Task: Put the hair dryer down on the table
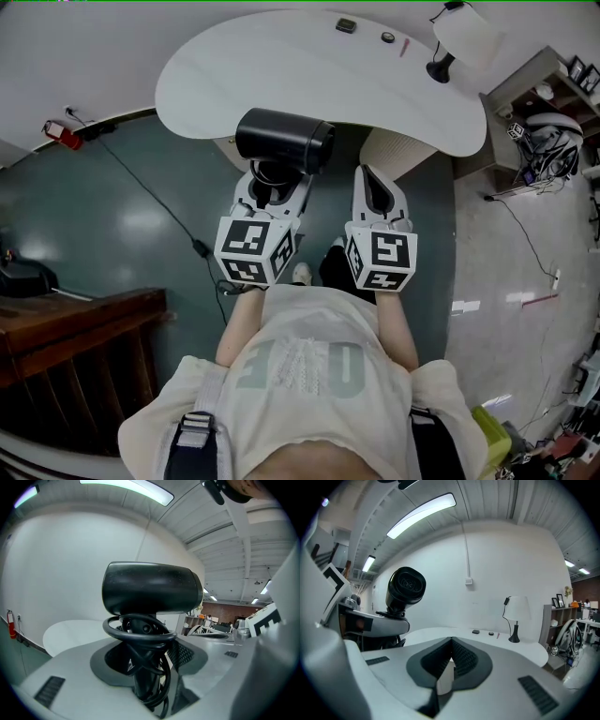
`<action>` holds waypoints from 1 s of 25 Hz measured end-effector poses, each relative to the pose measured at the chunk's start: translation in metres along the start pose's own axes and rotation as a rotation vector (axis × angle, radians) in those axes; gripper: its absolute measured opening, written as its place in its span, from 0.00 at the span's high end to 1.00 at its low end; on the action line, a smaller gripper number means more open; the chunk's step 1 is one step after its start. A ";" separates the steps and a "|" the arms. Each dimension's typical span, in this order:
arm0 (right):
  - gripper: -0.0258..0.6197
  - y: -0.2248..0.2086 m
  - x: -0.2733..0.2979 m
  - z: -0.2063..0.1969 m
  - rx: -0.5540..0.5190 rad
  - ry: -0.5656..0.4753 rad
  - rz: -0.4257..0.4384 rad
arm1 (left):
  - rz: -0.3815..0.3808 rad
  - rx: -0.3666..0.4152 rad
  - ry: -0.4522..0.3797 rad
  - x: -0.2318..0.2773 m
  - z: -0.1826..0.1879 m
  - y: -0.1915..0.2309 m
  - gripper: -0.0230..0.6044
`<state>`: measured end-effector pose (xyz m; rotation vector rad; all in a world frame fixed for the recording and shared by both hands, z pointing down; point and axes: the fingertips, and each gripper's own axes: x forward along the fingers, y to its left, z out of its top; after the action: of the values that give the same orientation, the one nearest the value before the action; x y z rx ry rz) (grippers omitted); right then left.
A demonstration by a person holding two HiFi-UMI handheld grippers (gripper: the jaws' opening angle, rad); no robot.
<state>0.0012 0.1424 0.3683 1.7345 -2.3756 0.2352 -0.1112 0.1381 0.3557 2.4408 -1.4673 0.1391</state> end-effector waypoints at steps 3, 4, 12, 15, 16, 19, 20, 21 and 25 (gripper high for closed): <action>0.95 -0.015 0.021 0.006 0.006 -0.015 -0.004 | -0.017 0.004 0.005 0.025 0.003 0.001 0.59; 0.95 -0.021 0.031 0.009 0.006 -0.023 -0.003 | -0.021 0.004 0.003 0.035 0.006 0.003 0.59; 0.95 -0.080 0.135 0.034 -0.014 -0.057 0.029 | 0.007 0.028 -0.028 0.145 0.037 0.032 0.59; 0.95 -0.108 0.178 0.047 -0.023 -0.046 0.063 | 0.038 0.015 -0.047 0.191 0.058 0.044 0.59; 0.95 -0.117 0.191 0.051 -0.024 -0.041 0.074 | 0.048 0.012 -0.047 0.205 0.063 0.047 0.59; 0.95 -0.136 0.224 0.065 -0.025 -0.032 0.108 | 0.069 0.005 -0.048 0.240 0.079 0.054 0.59; 0.95 -0.140 0.234 0.070 -0.029 -0.034 0.119 | 0.076 0.004 -0.055 0.249 0.085 0.057 0.59; 0.95 -0.143 0.243 0.074 -0.035 -0.038 0.128 | 0.084 0.003 -0.061 0.256 0.090 0.060 0.59; 0.95 -0.152 0.269 0.085 -0.034 -0.050 0.141 | 0.113 -0.003 -0.057 0.277 0.099 0.069 0.59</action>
<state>0.0607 -0.1722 0.3540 1.5781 -2.5251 0.1723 -0.0463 -0.1567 0.3382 2.3780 -1.6296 0.0916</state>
